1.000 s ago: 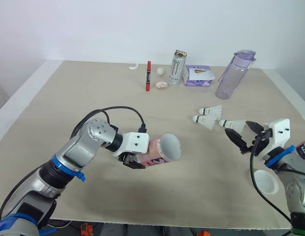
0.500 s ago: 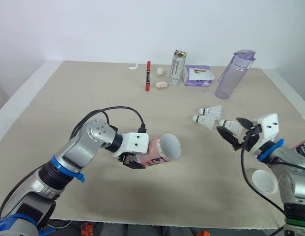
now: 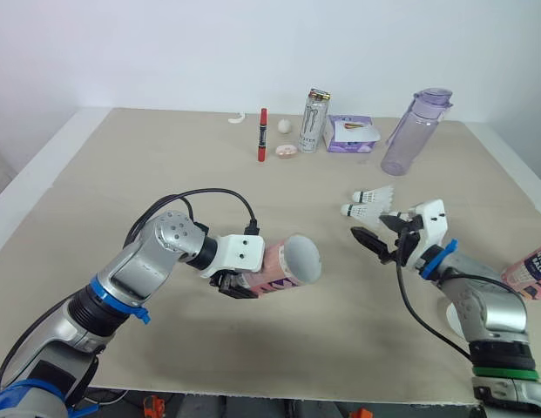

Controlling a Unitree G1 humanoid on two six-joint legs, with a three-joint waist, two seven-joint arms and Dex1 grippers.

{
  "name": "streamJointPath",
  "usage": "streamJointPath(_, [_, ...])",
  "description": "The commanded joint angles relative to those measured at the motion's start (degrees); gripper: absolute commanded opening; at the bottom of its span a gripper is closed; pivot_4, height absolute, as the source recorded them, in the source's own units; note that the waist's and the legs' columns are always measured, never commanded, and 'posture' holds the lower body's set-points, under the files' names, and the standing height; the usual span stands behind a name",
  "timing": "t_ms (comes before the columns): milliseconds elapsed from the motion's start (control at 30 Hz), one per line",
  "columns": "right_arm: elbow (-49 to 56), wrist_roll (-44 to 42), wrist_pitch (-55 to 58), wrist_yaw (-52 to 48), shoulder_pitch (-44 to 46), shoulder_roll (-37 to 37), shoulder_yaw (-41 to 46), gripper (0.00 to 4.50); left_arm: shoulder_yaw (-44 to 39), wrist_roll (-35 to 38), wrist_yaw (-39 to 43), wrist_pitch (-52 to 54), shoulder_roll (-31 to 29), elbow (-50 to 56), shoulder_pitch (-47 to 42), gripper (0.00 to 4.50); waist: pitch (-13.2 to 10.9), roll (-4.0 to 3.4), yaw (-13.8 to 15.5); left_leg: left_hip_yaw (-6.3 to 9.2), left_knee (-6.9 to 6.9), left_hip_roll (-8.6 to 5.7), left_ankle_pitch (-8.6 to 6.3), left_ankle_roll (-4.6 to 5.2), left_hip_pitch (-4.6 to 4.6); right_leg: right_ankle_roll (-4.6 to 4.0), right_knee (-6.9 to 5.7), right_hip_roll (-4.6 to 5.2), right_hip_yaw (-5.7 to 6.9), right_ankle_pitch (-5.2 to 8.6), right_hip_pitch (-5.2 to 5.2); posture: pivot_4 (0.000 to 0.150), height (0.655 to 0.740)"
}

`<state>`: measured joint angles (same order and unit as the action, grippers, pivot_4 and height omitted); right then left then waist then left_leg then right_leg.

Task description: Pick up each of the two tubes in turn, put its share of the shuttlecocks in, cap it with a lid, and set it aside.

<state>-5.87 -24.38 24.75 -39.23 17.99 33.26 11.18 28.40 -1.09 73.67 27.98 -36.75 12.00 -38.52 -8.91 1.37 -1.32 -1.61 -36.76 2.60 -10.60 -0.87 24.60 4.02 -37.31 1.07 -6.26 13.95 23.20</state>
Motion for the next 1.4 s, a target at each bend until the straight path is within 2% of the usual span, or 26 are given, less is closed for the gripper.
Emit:
streamJointPath(33, [-1.42,0.47,-1.31,-1.24,2.34,0.21,-0.02,4.5,0.32,-0.76,-1.13,1.09,-0.46,0.42,0.82,3.21,0.0,0.0,0.0,0.0,0.0,0.0,0.0,0.0,0.01,0.01,0.0,0.0,0.0,0.0,0.0,0.15,0.74])
streamJointPath(500, [-13.59,3.75,-2.87,-3.8,11.91,-1.68,-3.68,4.5,0.32,-0.81,-2.44,1.4,-0.37,0.64,1.5,3.21,0.0,0.0,-0.08,-0.01,0.0,-0.01,0.06,0.09,-0.01,-0.01,0.0,0.0,-0.01,-0.07,0.0,0.15,0.74])
streamJointPath(567, [-15.53,4.17,-3.44,-3.89,13.27,-1.99,-3.66,3.99,0.3,-0.85,-2.68,1.46,-0.33,0.7,1.72,3.14,0.0,0.0,-0.07,0.0,0.0,-0.01,0.06,0.1,0.0,0.0,0.0,-0.01,-0.01,-0.07,0.0,0.15,0.74])
streamJointPath(733, [-18.73,5.05,-4.78,-3.88,15.83,-2.9,-3.74,1.87,0.24,-0.98,-3.09,1.55,-0.48,0.88,2.38,3.14,0.0,0.0,-0.08,-0.02,0.0,-0.02,0.06,0.1,-0.01,0.0,0.0,0.0,-0.04,-0.07,-0.01,0.15,0.74])
streamJointPath(800, [-19.93,5.42,-5.17,-3.9,16.71,-3.34,-3.85,1.26,0.14,-1.01,-3.29,1.76,-0.46,0.95,2.54,3.14,0.0,0.0,-0.1,-0.02,0.0,-0.02,0.07,0.11,-0.01,0.0,0.0,0.0,-0.04,-0.09,0.0,0.15,0.74])
streamJointPath(833, [-20.41,5.63,-5.36,-3.95,17.0,-3.54,-3.86,0.63,0.09,-1.0,-3.38,1.87,-0.41,0.97,2.57,3.14,0.0,0.0,-0.1,-0.02,0.0,-0.02,0.07,0.12,-0.01,0.0,0.0,0.0,-0.04,-0.1,0.0,0.15,0.74])
streamJointPath(867, [-20.84,5.86,-5.58,-3.94,17.25,-3.74,-3.87,0.24,0.06,-0.99,-3.44,1.9,-0.4,0.96,2.57,3.14,0.0,0.0,-0.1,-0.01,0.0,-0.02,0.08,0.13,0.0,0.01,0.0,0.0,-0.04,-0.1,-0.01,0.15,0.74])
streamJointPath(900, [-21.16,6.02,-5.76,-3.96,17.42,-3.92,-3.88,0.04,0.06,-0.99,-3.48,1.91,-0.4,0.94,2.57,3.14,0.0,0.0,-0.1,-0.02,0.0,-0.03,0.09,0.14,-0.01,0.01,0.0,0.0,-0.04,-0.11,-0.01,0.15,0.74])
streamJointPath(1067, [-18.99,5.84,-5.79,-4.3,16.96,-4.64,-3.64,0.04,0.02,-0.91,-3.4,1.71,-0.43,0.45,2.36,3.14,0.0,-0.01,-0.09,-0.01,0.0,-0.03,0.1,0.15,0.0,0.0,0.0,0.0,-0.04,-0.12,-0.01,0.15,0.74])
streamJointPath(1233, [-4.35,4.43,-5.6,-7.26,12.28,-1.61,-3.31,0.04,0.01,-0.78,-3.16,0.93,-0.02,-1.29,1.72,3.14,-0.01,-0.02,-0.04,-0.01,0.02,-0.04,0.1,0.16,0.01,0.02,0.0,0.0,-0.05,-0.11,0.0,0.15,0.74])
streamJointPath(1300, [6.31,5.12,-11.54,-14.71,9.18,5.06,-3.1,0.04,-0.12,-0.42,-2.97,0.57,0.36,-2.74,1.35,3.14,-0.02,-0.03,0.05,-0.01,0.01,-0.05,0.11,0.16,0.03,0.04,0.0,0.01,-0.05,-0.1,0.0,0.15,0.74])
streamJointPath(1400, [15.84,6.76,-23.5,-27.74,7.26,16.47,-2.41,0.04,-0.42,0.56,-2.43,0.55,0.78,-4.8,0.85,3.14,-0.07,-0.31,0.09,-0.14,0.0,-0.1,0.19,0.26,0.18,0.13,0.01,0.09,-0.09,-0.02,0.06,0.15,0.74])
